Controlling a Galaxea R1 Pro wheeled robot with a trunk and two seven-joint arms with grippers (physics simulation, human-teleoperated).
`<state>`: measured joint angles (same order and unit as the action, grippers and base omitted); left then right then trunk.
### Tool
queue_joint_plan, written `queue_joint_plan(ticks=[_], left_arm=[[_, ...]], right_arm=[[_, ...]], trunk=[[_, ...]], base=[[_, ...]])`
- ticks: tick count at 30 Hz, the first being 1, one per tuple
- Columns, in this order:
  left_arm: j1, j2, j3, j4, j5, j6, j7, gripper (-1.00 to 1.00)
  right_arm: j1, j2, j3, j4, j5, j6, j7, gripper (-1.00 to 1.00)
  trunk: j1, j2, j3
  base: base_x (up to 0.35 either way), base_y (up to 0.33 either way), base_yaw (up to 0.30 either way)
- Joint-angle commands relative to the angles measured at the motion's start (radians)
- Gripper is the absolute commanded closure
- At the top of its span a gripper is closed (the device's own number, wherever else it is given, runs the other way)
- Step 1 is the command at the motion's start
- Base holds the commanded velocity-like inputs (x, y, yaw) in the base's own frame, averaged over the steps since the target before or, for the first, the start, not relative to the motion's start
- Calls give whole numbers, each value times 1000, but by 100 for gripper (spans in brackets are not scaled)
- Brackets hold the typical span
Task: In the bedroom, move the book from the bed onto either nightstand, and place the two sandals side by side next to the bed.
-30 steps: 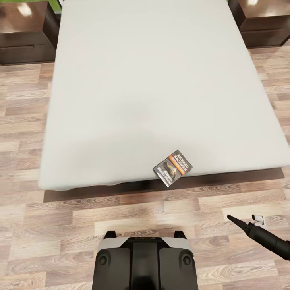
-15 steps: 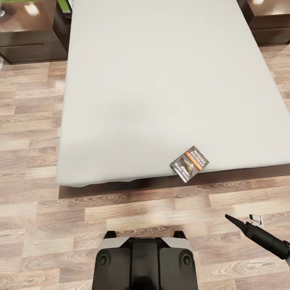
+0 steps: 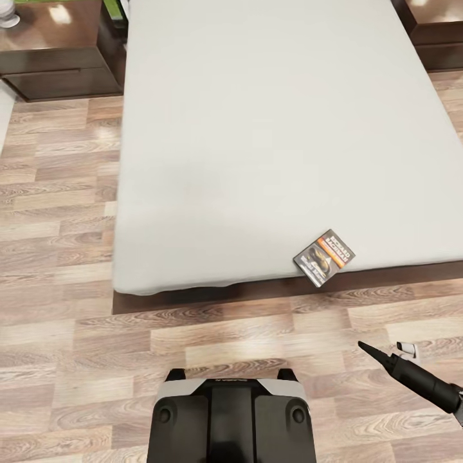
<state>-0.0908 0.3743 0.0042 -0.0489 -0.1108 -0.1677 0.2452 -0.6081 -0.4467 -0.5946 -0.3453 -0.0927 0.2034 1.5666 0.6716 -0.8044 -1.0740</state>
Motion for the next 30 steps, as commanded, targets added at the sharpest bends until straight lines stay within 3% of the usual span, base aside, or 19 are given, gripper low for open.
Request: queue_joint_plan(ticks=[1, 14, 30], left_arm=[[0, 0, 1, 1, -10, -2, 5, -100], [0, 0, 1, 1, -10, -3, 5, -100], [0, 0, 0, 1, -12, -1, 6, -100]], right_arm=[[-4, 3, -3, 0, 1, 11, 4, -100], [-54, 44, -4, 3, 0, 11, 4, -100], [-72, 53, -9, 7, -1, 11, 4, -100]], trunk=[[0, -1, 0], [0, -1, 0], [0, -1, 0]], base=[[-8, 114, 0], [-3, 45, 0], [0, 4, 0]])
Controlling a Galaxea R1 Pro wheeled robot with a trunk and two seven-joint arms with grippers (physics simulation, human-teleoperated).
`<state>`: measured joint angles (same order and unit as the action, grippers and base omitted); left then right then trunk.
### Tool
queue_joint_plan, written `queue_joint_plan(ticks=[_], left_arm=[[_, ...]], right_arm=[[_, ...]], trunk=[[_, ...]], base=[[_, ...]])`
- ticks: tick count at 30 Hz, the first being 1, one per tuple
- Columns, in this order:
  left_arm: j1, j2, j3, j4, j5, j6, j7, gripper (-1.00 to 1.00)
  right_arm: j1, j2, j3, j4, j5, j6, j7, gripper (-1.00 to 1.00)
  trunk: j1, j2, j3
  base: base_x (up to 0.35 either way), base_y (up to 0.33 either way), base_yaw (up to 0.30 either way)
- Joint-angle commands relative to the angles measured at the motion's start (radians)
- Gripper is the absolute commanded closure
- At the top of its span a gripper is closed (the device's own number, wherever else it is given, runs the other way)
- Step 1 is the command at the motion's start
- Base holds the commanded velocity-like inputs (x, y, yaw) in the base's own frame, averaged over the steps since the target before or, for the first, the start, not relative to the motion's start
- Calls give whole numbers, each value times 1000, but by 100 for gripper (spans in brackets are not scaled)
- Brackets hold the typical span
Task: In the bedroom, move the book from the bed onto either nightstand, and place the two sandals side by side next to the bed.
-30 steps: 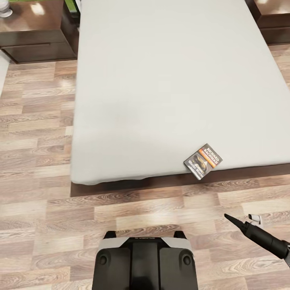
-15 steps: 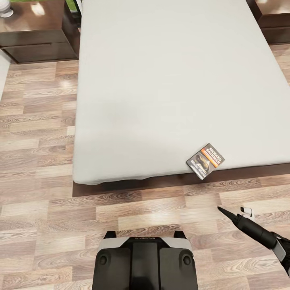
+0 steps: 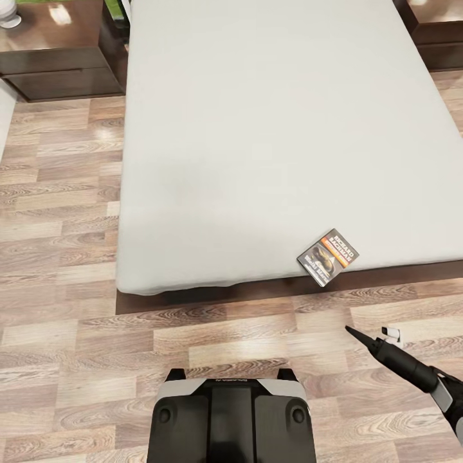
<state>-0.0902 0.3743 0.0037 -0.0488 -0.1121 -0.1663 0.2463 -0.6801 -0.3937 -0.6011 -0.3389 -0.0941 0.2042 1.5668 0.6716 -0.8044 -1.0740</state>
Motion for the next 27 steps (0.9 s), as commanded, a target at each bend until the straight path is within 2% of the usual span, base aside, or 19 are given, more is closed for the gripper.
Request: queue_joint_plan(ticks=[1, 7, 18, 27], left_arm=[[0, 0, 1, 1, -11, -2, 5, -100], [0, 0, 1, 1, -11, -1, 5, -100], [0, -1, 1, 1, -11, -1, 5, -100], [0, -10, 1, 1, -10, -1, 5, -100]], right_arm=[[-1, 1, -3, 1, 1, 11, 4, -100], [-5, 7, -4, 2, 1, 11, 4, -100], [-24, 41, -4, 0, 2, 10, 4, -100], [-31, 49, -1, -2, 3, 10, 4, -100]], trunk=[[0, -1, 0], [0, -1, 0], [0, -1, 0], [0, -1, 0]], base=[[0, 0, 0], [0, 0, 0], [0, 0, 0], [0, 0, 0]])
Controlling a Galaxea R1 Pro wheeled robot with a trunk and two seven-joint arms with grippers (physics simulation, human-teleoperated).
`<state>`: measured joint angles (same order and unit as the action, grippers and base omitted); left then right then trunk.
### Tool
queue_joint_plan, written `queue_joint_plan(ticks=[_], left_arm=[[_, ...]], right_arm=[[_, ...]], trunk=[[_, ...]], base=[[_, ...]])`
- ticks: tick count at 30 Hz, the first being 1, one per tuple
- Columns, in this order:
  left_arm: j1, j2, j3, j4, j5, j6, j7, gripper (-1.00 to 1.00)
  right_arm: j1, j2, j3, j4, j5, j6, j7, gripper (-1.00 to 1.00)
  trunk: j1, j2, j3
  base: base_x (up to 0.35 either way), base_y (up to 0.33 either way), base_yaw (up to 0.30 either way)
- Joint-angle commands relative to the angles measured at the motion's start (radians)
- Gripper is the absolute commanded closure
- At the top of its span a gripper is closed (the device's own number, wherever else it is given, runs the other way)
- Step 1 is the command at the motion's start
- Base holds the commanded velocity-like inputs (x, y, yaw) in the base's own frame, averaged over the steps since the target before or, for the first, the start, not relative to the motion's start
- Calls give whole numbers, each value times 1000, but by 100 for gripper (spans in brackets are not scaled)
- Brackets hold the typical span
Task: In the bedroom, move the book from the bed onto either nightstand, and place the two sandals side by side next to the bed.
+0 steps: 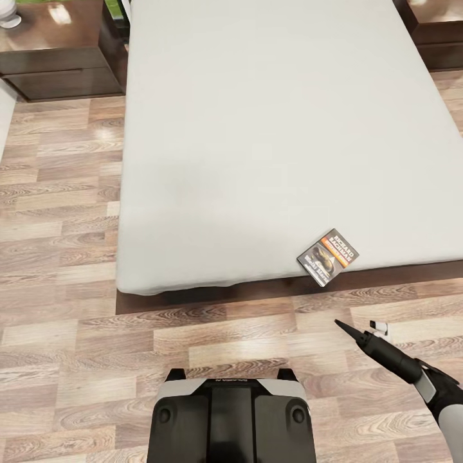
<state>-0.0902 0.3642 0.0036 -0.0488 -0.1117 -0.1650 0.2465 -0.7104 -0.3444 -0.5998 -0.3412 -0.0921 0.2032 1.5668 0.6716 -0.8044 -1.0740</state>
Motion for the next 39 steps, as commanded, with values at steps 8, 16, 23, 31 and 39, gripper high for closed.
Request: queue_joint_plan(ticks=[8, 16, 23, 31, 39], left_arm=[[-1, -9, 1, 1, -10, -2, 5, -100], [-1, -12, 1, 1, -10, -2, 5, -100], [-1, -13, 1, 1, -10, -2, 5, -100], [-1, -13, 2, 1, -9, -2, 5, -100], [-1, -13, 2, 0, -9, -2, 5, -100]], right_arm=[[-2, 2, -2, -1, 1, 9, 4, -100], [-3, 1, -3, -2, 2, 9, 4, -100], [-3, -2, -2, -2, 2, 9, 4, -100], [-3, -8, -6, -3, 0, 9, 4, -100], [-4, -19, -10, -2, -1, 9, 4, -100]], trunk=[[0, -1, 0], [0, -1, 0], [0, -1, 0], [0, -1, 0], [0, -1, 0]], base=[[0, 0, 0], [0, 0, 0], [0, 0, 0], [0, 0, 0], [0, 0, 0]])
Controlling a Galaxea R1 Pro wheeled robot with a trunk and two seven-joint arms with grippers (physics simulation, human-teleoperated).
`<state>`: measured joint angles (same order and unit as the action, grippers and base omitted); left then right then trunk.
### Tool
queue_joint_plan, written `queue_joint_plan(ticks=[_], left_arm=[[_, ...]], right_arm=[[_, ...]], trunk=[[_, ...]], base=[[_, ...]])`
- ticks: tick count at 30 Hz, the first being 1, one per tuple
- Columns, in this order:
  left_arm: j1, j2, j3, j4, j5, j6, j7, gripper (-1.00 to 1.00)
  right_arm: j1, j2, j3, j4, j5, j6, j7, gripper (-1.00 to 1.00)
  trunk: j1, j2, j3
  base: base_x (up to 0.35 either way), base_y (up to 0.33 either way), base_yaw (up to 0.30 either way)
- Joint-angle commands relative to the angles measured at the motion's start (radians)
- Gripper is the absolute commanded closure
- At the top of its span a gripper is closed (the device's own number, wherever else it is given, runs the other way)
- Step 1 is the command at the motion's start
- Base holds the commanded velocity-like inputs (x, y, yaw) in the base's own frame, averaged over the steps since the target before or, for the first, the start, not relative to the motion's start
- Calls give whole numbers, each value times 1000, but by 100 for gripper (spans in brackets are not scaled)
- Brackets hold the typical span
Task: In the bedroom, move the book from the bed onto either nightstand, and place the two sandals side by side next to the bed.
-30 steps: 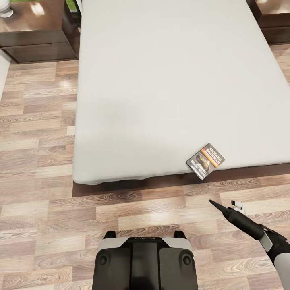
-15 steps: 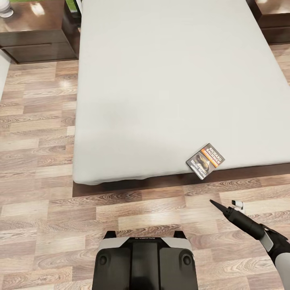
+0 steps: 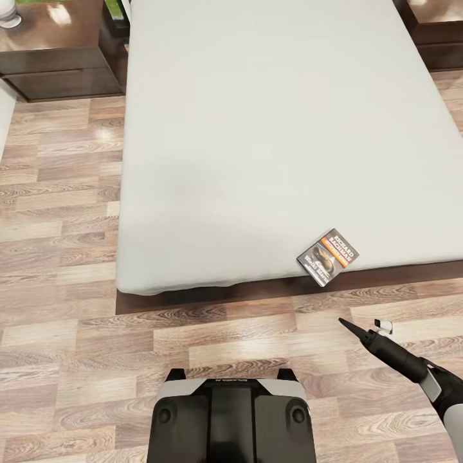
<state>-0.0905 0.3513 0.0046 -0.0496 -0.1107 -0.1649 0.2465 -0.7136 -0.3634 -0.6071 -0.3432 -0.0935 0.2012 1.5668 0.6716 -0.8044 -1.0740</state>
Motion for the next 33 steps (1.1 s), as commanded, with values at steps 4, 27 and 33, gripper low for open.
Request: queue_joint_plan(ticks=[4, 27, 33], left_arm=[[0, 0, 1, 1, -10, -2, 5, -100], [-1, 0, 4, 1, -8, 2, 8, -100], [-2, 1, 6, 1, -6, 4, 16, -100]], right_arm=[[-1, -2, -2, 0, 0, 11, 4, -100], [-21, 4, 9, 1, -8, 44, 4, -100], [-22, 5, 10, 0, -8, 62, 4, -100]], trunk=[[0, -1, 0], [0, -1, 0], [0, -1, 0]], base=[[0, 0, 0], [0, 0, 0], [0, 0, 0]])
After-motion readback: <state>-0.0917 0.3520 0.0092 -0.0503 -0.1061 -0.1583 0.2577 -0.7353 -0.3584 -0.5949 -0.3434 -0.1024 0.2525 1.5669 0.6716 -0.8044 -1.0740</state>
